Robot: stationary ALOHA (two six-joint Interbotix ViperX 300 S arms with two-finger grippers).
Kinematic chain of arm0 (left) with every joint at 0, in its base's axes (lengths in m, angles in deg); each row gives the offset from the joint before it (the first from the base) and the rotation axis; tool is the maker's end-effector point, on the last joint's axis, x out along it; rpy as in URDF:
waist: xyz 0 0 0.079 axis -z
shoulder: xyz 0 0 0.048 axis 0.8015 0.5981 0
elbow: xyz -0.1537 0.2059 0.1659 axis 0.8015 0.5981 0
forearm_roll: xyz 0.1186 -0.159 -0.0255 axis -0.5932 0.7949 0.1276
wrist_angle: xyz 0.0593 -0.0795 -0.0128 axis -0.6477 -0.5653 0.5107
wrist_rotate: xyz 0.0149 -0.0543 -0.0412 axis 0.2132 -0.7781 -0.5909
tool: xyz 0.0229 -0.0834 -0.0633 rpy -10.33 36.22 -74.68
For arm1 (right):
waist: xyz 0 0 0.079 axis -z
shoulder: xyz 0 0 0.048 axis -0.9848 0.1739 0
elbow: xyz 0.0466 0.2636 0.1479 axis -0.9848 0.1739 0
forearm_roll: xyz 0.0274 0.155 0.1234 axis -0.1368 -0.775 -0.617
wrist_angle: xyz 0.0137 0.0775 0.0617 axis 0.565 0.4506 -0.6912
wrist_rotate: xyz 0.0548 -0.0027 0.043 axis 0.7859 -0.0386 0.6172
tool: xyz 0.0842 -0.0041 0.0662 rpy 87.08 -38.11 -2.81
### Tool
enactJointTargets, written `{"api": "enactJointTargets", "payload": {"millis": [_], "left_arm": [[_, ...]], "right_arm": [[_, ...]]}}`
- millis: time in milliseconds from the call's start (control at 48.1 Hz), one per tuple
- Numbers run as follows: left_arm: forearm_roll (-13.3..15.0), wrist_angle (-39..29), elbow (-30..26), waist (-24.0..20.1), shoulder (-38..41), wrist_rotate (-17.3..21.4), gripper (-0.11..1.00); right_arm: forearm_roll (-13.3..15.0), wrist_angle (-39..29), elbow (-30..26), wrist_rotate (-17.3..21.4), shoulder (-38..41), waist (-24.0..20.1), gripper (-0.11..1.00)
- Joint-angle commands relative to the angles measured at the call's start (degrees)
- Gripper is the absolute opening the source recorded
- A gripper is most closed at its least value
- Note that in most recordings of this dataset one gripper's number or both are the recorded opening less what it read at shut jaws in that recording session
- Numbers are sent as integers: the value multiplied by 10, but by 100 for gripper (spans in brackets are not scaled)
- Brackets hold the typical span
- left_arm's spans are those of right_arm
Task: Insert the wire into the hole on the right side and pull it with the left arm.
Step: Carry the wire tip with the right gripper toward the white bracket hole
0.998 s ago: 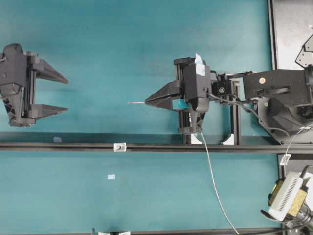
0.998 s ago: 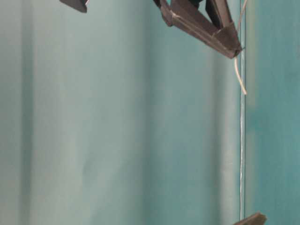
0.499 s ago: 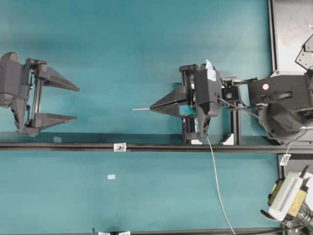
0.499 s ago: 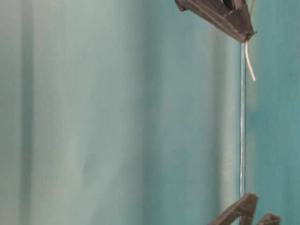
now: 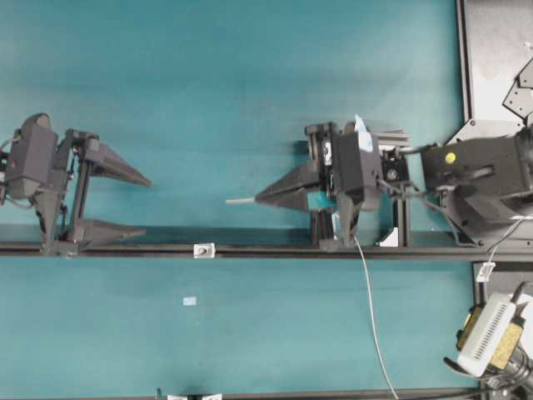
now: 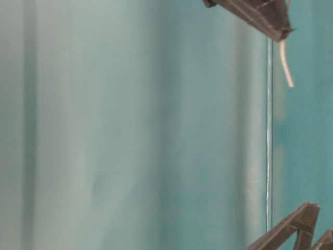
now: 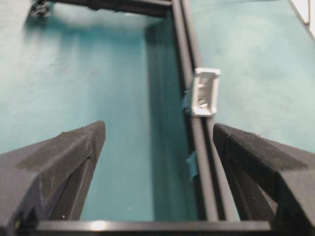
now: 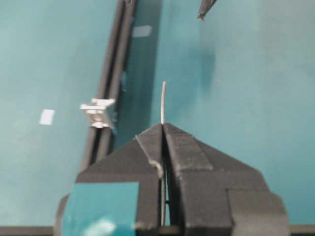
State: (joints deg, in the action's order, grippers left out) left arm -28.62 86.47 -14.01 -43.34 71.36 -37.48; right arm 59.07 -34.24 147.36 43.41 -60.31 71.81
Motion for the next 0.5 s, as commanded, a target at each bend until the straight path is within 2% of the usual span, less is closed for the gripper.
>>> {"api": "enactJointTargets", "payload": {"millis": [0,145,249,333,478], "left_arm": [[2,13,-11,11,0,0,75],[2,40,-13,28,24,0,75],[2,67,-22,40,52,0,75],[2,86,-34,47,78,0,75],[2,104,-55,55,118,3,75]], "right_arm": [[-18,33,0,-3,11,-16,2],[-60,66,-2,-16,45,-51,2],[-105,85,-9,-44,63,-83,2],[-152,99,-12,-77,72,-104,2],[-253,123,-19,-154,88,-142,2]]}}
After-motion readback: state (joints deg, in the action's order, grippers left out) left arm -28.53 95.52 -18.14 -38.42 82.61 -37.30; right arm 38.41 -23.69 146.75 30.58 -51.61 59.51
